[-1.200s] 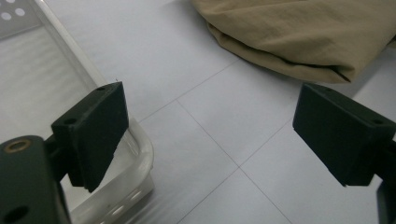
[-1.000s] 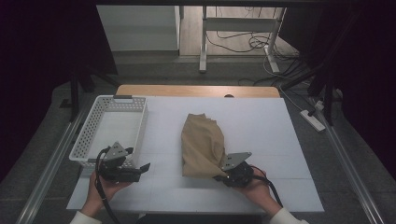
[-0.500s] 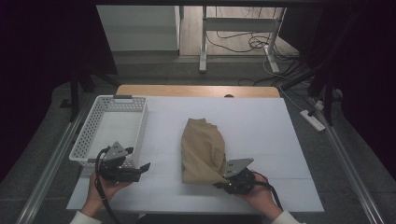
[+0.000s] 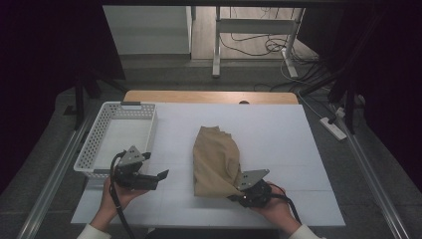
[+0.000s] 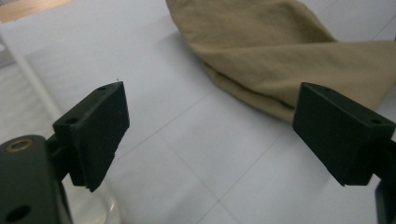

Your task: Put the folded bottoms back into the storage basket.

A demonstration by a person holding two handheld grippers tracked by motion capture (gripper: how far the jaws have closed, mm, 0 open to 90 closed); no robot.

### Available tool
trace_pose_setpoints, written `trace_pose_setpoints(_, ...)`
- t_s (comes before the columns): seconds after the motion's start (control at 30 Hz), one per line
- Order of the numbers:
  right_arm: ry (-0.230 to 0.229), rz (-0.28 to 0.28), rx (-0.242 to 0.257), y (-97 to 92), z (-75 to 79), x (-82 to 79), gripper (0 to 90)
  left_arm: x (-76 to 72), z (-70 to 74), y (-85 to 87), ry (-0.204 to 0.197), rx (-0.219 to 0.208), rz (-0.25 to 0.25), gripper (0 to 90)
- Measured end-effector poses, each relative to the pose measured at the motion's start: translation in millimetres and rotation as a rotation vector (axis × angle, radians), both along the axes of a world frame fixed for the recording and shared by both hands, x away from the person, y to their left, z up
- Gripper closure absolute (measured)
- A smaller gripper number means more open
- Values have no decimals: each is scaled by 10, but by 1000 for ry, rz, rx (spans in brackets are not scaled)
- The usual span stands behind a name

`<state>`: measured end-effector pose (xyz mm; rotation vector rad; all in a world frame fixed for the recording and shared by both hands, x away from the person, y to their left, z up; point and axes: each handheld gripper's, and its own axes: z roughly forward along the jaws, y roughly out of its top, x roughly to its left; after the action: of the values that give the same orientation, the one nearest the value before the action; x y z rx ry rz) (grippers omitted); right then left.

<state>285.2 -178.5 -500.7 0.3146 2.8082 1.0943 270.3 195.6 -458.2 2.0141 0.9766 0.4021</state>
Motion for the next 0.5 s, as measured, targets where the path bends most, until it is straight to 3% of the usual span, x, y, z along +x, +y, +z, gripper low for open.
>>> trace_pose_setpoints(0.5, -13, 12, -3, 3, -9, 5, 773, 340, 128, -374, 18, 12, -56, 114)
